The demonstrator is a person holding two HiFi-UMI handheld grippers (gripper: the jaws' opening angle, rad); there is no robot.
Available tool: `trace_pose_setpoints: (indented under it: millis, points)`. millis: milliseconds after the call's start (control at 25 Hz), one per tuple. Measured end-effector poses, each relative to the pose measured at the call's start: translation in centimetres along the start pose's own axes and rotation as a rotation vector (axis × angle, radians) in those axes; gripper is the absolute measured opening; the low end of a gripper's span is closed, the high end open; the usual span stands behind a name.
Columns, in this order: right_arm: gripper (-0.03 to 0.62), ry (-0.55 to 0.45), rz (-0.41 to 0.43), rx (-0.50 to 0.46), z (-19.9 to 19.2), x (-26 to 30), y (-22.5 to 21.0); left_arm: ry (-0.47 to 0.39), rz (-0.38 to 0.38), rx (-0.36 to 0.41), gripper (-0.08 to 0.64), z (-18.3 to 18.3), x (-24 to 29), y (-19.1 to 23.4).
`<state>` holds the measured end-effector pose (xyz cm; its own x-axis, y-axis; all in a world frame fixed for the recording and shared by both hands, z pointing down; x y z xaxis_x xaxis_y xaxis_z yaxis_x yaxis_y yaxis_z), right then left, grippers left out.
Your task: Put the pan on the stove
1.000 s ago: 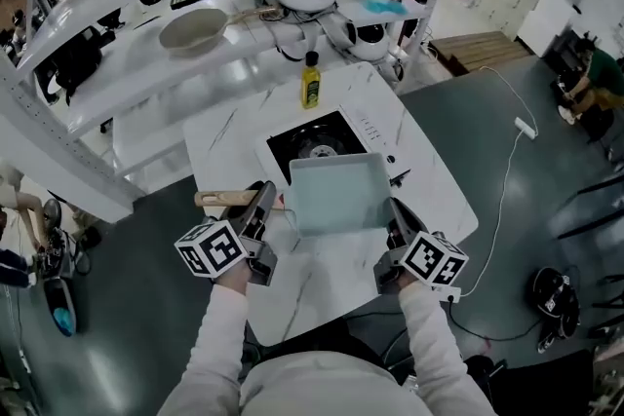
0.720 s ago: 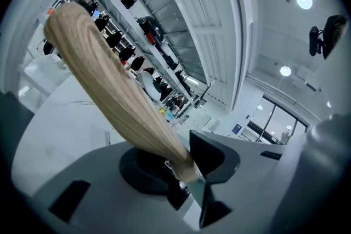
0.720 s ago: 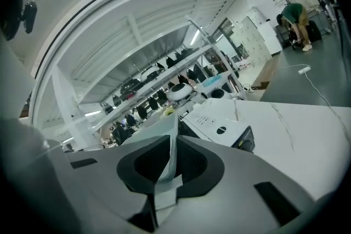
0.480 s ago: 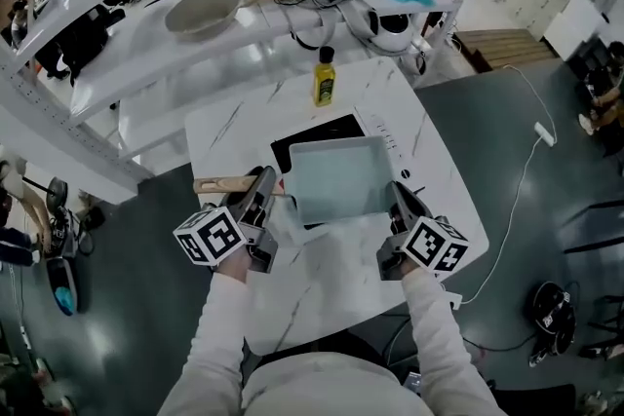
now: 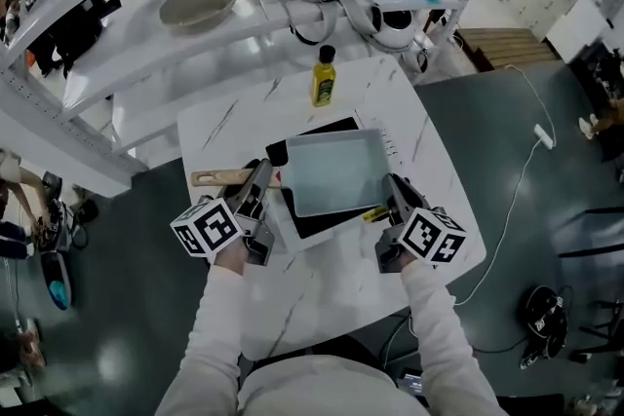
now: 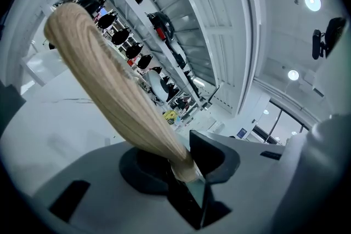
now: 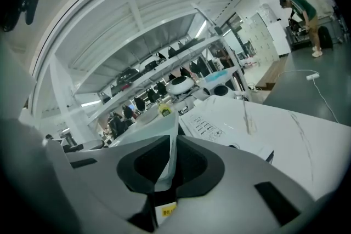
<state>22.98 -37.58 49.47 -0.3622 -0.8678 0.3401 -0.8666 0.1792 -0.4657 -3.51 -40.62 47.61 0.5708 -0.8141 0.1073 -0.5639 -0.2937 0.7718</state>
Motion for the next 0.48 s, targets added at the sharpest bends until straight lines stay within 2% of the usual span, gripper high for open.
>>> trace_pose_setpoints:
  millis: [480]
  points:
    - [0.049,0.007,-0.004,-0.012,-0.17,0.55,-0.53,0.000,0.003,-0.007,0.137,-0.30,0.56,1.03]
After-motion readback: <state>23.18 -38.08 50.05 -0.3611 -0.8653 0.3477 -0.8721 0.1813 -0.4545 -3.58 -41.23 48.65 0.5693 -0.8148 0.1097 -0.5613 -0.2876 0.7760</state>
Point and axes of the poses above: the fingertips, and each gripper's own axes: x forward along the fingers, y to its left, z out of its top, the point moved 1 cm from there along -x, backward along the fingers, and after that the axes turned 4 degrees about -x, right-handed, at the moved point
